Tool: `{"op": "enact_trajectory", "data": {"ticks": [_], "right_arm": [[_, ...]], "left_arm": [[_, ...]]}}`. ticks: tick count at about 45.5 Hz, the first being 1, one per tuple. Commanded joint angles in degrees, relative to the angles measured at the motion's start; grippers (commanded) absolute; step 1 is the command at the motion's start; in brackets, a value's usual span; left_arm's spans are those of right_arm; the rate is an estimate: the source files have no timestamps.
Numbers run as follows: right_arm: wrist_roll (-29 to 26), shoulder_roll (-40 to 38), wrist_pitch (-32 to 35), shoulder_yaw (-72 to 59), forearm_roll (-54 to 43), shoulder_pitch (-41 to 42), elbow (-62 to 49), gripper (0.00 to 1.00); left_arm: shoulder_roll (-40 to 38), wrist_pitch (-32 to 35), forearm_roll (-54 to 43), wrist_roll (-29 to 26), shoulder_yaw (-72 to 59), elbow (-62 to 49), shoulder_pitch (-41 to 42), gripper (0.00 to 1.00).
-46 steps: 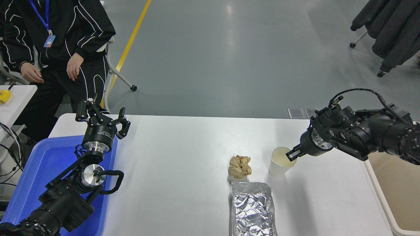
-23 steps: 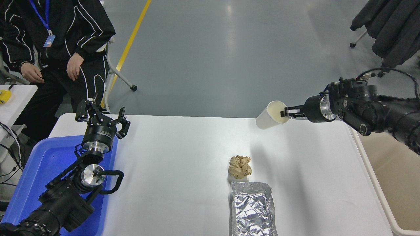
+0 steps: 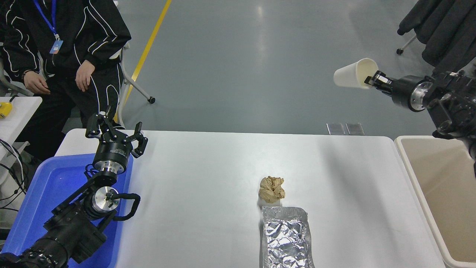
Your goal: Dispose of the paper cup in the dustbin
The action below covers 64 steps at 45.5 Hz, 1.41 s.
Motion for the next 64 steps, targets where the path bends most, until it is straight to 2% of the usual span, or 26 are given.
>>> {"op": "enact_trajectory", "data": {"ticks": [1,7,28,48,64], "right_arm": [[-8.8,-2.12,-3.8,4.22,3.25,-2.5,-4.32,0.0],[-13.03,-4.15,-6.09,5.36,3.25,-4.96,-4.32,0.0],[-20.33,-8.9,-17.34,7.91,3.25,-17.26,-4.5,0.0],[-22.44,-8.19,-18.22,10.82,2.64,-29.92,-4.14,0.0],[-22.53,-4.42,-18.13,10.9,3.34,-33.62,-3.7,0.0]], "left_arm": [[-0.03,0.0,0.08,0.01,0.0,-0.06,-0.01,1.0],[-0.03,0.0,-0.01,0.01,0.0,0.02,-0.01,1.0],[-0.03,0.0,-0.01,0.01,0.0,-0.06,-0.01,1.0],[-0.03,0.0,-0.01,0.01,0.0,0.02,-0.01,1.0],[-0.03,0.0,-0.01,0.01,0.0,0.02,-0.01,1.0]]}}
